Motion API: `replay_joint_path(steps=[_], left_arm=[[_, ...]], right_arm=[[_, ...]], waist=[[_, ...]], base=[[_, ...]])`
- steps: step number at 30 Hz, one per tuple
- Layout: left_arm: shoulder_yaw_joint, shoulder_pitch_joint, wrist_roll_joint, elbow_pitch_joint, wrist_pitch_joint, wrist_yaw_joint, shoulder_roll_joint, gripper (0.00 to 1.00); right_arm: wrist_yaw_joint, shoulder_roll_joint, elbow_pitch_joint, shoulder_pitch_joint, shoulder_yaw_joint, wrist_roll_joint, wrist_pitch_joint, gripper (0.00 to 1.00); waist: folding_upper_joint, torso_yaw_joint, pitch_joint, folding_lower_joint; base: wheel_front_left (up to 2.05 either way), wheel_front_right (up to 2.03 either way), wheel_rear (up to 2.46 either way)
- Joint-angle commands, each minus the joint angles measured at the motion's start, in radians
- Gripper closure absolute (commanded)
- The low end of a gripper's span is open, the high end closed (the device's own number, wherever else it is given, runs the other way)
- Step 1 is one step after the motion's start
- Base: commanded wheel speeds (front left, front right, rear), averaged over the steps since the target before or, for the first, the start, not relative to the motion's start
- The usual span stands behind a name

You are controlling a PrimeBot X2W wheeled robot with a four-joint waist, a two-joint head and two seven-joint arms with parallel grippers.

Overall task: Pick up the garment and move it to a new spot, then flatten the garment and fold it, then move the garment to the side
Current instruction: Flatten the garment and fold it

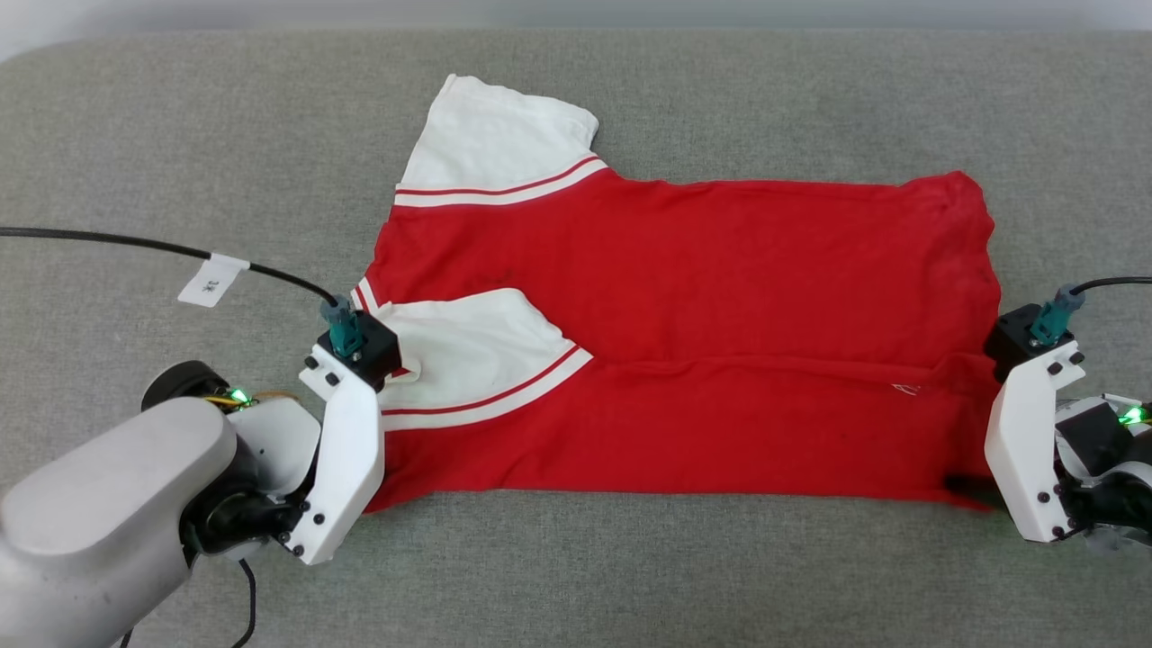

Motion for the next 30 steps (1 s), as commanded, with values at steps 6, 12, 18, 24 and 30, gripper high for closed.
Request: replay_joint_path(steps=[6, 12, 18, 24, 30], left_arm=[[-0.002, 0.052, -0.027, 0.025, -0.03, -0.004, 0.013, 1.0], [0.002, 0.106, -0.075, 0.015, -0.047, -0.01, 0.05, 1.0], [-0.016, 0.178, -0.103, -0.046, -0.049, 0.002, 0.083, 1.0], [-0.033, 0.241, -0.106, -0.065, -0.065, 0.026, 0.079, 1.0], [-0.005, 0.238, -0.105, -0.051, -0.122, 0.047, 0.066, 0.0]], right_arm=[[0.002, -0.031, -0.049, 0.026, 0.036, 0.03, -0.082, 1.0], [0.001, -0.139, -0.144, 0.066, 0.043, 0.068, -0.122, 1.0], [0.001, -0.217, -0.211, 0.157, 0.041, 0.109, -0.14, 1.0], [0.001, -0.207, -0.19, 0.247, 0.031, 0.104, -0.16, 1.0], [0.001, -0.151, -0.137, 0.252, -0.014, 0.055, -0.233, 0.0]], waist=[[-0.0001, -0.017, -0.054, 0.0001], [-0.0001, -0.026, -0.113, 0.0001], [-0.0001, -0.03, -0.139, 0.0001], [-0.0001, -0.034, -0.134, 0.0001], [-0.0001, -0.031, -0.142, 0.0001]], base=[[0.0, 0.0, 0.0], [0.0, 0.0, 0.0], [0.0, 0.0, 0.0], [0.0, 0.0, 0.0], [0.0, 0.0, 0.0]])
